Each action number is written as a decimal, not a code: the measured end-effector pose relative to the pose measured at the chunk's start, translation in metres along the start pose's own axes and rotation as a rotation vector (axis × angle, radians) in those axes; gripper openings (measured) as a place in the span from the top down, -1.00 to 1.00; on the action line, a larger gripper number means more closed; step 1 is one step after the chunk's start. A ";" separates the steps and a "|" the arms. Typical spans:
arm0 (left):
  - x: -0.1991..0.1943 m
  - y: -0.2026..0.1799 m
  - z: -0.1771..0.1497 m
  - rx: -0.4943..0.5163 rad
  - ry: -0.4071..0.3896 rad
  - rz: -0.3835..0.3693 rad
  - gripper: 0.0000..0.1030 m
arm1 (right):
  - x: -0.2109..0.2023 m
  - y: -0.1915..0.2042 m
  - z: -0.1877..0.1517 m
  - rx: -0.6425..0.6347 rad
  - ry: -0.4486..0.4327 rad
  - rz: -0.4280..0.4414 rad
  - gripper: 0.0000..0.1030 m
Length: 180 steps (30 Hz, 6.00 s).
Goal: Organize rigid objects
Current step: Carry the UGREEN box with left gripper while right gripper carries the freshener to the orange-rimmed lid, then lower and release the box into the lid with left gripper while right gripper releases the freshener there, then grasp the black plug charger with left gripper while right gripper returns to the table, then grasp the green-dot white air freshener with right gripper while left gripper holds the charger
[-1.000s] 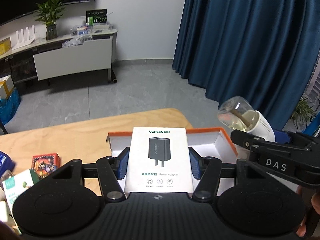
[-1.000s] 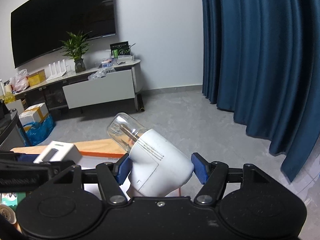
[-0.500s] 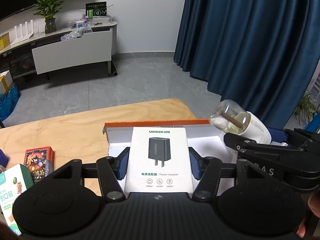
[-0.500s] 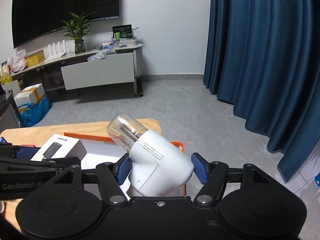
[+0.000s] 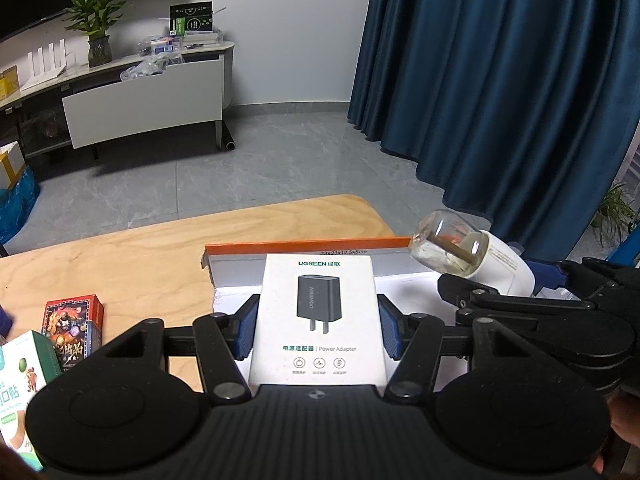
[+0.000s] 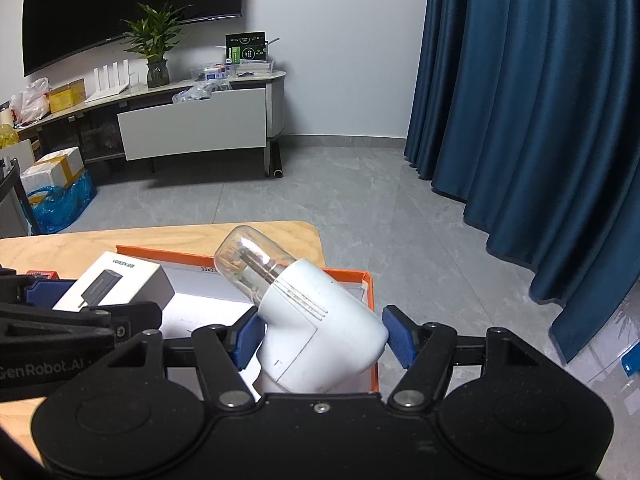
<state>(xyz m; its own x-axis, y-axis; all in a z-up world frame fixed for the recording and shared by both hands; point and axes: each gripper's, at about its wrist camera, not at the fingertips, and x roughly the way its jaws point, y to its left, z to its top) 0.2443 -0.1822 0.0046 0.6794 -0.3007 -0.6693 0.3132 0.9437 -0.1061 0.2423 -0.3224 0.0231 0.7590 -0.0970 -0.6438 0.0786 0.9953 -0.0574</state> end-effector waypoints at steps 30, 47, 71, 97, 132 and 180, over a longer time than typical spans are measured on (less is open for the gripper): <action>0.013 -0.001 0.000 0.005 0.015 0.011 -0.16 | 0.009 0.005 0.000 0.013 0.033 -0.024 -0.53; 0.022 0.007 0.006 -0.037 0.022 -0.029 -0.22 | -0.001 -0.005 0.001 0.066 -0.017 -0.050 -0.55; -0.076 0.041 -0.025 -0.115 0.002 0.057 -0.92 | -0.078 -0.016 -0.021 0.218 -0.142 0.043 -0.75; -0.142 0.147 -0.109 -0.301 -0.015 0.194 -0.92 | -0.101 0.109 -0.059 0.029 0.006 0.258 -0.80; -0.134 0.244 -0.144 -0.338 0.041 0.381 -0.47 | -0.111 0.158 -0.061 -0.068 0.026 0.353 -0.80; -0.171 0.193 -0.133 -0.287 -0.130 0.219 0.30 | -0.097 0.231 -0.078 -0.263 0.054 0.427 0.02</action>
<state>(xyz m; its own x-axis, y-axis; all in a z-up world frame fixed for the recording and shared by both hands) 0.1007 0.0695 0.0008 0.7937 -0.0850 -0.6023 -0.0346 0.9823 -0.1843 0.1360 -0.0830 0.0126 0.6526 0.3128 -0.6901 -0.4027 0.9147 0.0339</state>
